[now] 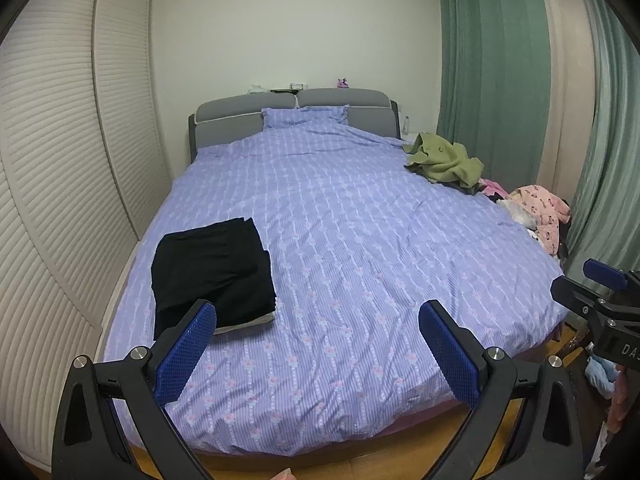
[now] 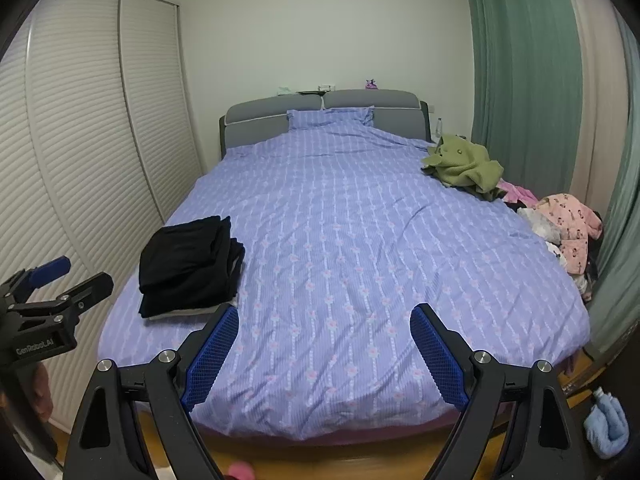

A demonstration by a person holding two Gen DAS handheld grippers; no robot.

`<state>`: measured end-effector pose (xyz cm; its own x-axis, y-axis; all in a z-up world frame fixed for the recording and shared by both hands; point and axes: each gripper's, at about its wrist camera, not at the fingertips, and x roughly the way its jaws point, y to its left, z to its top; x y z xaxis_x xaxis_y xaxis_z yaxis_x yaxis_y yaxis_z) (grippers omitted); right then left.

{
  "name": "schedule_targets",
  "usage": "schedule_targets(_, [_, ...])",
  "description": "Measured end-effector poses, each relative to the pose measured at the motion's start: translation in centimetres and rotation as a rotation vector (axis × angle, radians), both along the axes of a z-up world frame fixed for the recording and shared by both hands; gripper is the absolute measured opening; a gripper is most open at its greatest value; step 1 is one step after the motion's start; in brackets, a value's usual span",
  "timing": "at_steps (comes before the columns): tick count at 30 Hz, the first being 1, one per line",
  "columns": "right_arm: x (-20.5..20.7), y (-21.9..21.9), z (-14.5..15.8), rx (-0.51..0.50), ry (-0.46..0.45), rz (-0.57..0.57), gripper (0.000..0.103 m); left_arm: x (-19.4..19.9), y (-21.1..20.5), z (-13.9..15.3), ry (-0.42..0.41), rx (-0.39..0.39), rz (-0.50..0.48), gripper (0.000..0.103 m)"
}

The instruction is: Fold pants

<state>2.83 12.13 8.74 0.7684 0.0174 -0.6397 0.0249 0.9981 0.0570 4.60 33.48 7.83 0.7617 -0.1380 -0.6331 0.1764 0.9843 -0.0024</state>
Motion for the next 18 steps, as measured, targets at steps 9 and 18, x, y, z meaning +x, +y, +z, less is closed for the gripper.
schedule_targets(9, [-0.53,-0.38,0.37,-0.006,-0.003,-0.014,0.089,-0.03,-0.35,0.41,-0.011,0.005,-0.018,0.103])
schedule_targets(18, [-0.68,-0.53,0.42,-0.009,0.002,-0.020,0.089,-0.32,-0.75,0.46,-0.018,0.007,-0.021,0.103])
